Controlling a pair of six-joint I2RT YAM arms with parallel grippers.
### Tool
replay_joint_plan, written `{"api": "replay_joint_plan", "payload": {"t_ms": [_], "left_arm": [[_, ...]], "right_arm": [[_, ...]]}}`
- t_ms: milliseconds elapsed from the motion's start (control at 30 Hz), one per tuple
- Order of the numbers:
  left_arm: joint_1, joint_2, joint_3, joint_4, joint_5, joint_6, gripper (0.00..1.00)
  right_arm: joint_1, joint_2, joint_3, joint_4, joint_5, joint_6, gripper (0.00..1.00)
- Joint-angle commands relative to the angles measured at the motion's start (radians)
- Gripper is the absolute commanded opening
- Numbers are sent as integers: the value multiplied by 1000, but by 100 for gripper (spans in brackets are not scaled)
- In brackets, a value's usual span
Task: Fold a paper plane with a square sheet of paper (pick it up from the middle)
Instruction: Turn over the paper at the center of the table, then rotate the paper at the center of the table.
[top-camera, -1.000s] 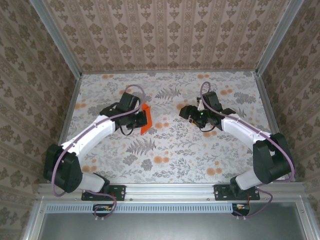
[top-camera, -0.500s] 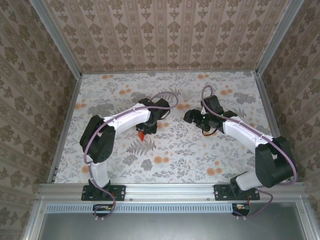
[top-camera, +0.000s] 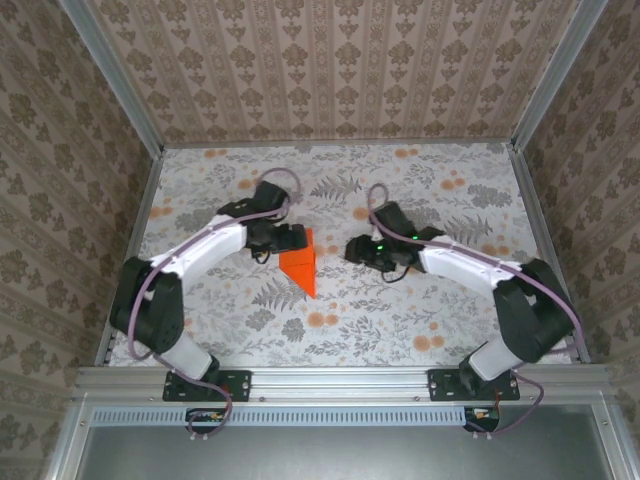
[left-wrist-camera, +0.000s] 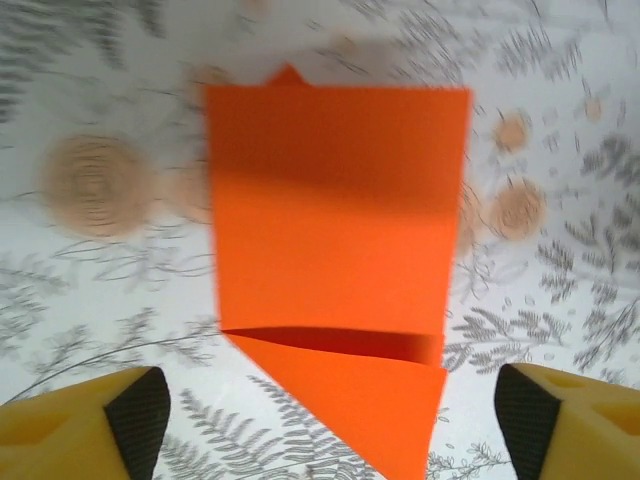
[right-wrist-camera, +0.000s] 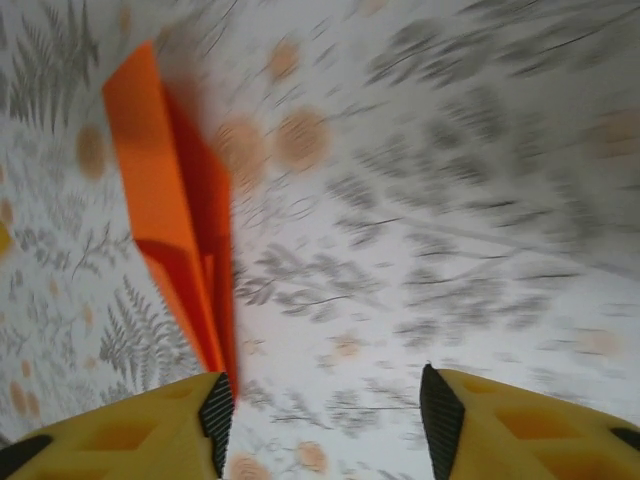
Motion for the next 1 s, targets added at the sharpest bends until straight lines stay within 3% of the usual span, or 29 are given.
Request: {"api": "replay_joint_plan", "payload": {"t_ms": [0,200,500,667,967], "left_arm": [[55,-104,-98,63,51,-29,93],[233,-258,-250,73,65,-19,100],[298,-362,-341,114,151,4,100],[300,-360,-367,158,203,-3,100],[296,-361,-413,240,296,-38,100]], "right_arm": [[115,101,109,31,23,23,51],[256,277,265,39,41,70,45],[253,429,344,-10,20,28,42],[196,434,295,-29,-60,-118,42],[87,402,262,-238,-239,-539,43]]}}
